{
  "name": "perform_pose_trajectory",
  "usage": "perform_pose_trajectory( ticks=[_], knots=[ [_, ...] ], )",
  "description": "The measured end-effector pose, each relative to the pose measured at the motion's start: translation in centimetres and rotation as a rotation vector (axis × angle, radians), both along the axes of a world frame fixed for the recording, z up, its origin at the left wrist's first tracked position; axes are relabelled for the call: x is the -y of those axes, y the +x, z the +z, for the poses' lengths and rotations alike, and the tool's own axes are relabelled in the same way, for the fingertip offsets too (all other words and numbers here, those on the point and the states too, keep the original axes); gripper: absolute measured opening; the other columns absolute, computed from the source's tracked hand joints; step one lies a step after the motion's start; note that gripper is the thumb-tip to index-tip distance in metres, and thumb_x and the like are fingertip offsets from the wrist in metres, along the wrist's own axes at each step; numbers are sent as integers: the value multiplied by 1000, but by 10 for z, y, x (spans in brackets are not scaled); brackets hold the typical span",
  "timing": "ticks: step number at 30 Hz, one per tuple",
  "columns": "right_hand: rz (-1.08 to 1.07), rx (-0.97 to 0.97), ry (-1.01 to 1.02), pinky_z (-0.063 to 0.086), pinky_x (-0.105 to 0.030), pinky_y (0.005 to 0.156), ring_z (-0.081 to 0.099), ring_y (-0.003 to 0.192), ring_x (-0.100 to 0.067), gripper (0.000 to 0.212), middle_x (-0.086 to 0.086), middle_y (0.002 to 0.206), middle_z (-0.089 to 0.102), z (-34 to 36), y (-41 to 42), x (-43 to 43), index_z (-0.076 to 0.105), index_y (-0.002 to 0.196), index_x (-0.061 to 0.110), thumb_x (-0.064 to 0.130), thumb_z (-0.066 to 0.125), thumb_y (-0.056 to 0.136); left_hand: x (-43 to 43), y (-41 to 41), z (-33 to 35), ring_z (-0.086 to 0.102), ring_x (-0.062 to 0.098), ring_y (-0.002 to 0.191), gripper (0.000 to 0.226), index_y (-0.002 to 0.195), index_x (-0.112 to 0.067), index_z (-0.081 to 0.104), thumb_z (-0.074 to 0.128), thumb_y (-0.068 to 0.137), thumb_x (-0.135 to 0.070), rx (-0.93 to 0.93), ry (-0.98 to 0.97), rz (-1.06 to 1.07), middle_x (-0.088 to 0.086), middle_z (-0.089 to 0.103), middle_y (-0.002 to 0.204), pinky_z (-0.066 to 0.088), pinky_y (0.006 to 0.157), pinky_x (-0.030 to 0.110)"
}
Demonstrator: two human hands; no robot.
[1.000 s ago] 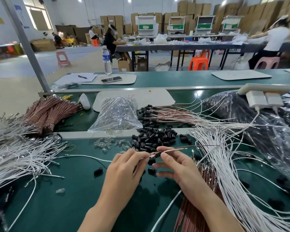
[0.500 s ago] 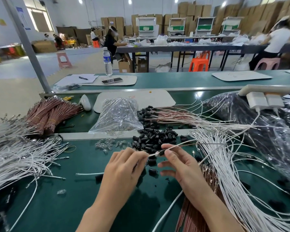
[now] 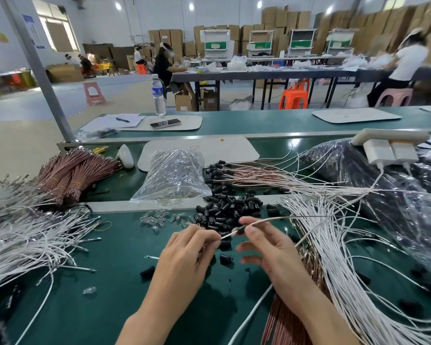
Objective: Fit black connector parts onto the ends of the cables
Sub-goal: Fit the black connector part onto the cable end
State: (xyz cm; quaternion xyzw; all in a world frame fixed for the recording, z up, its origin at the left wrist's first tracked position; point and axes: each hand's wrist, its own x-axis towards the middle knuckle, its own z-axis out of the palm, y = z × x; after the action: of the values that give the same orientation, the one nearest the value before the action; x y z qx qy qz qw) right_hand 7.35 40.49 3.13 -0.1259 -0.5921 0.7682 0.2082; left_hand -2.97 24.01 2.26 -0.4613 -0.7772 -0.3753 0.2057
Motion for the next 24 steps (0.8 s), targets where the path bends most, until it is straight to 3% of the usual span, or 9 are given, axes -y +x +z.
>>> perform_pose_trajectory(
  ticks=[3,7,11,18,24],
  knots=[
    [58,19,33,59,-31,70,73,87,-23,24,-3,102,74,0,-2,7,76,111,28,34,70,88,-2,4,-2,57,9,89,20,113,-27,64,52,102,-38,31,10,-8,-18,61,101,45,81,22],
    [-70,-6,-45,59,-28,67,73,83,-21,25,-5,102,77,4,1,-1,79,106,27,34,71,83,0,-1,-3,54,-1,92,22,115,-26,65,60,97,-38,24,-7,32,-19,66,99,40,85,15],
    [-130,-29,-108,59,-27,64,72,79,-20,27,-6,100,77,6,1,-7,80,103,26,35,72,79,3,-8,-4,56,-3,89,19,104,-23,70,60,99,-38,-28,17,49,-19,69,96,43,85,24],
    [18,50,53,59,-27,72,75,91,-24,24,-5,101,77,2,-1,5,78,108,31,37,71,85,-2,-2,-4,57,5,76,24,107,-25,73,55,100,-39,-107,0,36,-19,63,86,45,81,29],
    [-128,-17,-81,59,-27,68,74,82,-22,36,-9,103,77,6,1,-6,79,106,26,42,75,74,8,-13,-1,60,1,90,27,106,-26,70,53,99,-44,-1,4,82,-22,67,96,41,93,25]
  ],
)
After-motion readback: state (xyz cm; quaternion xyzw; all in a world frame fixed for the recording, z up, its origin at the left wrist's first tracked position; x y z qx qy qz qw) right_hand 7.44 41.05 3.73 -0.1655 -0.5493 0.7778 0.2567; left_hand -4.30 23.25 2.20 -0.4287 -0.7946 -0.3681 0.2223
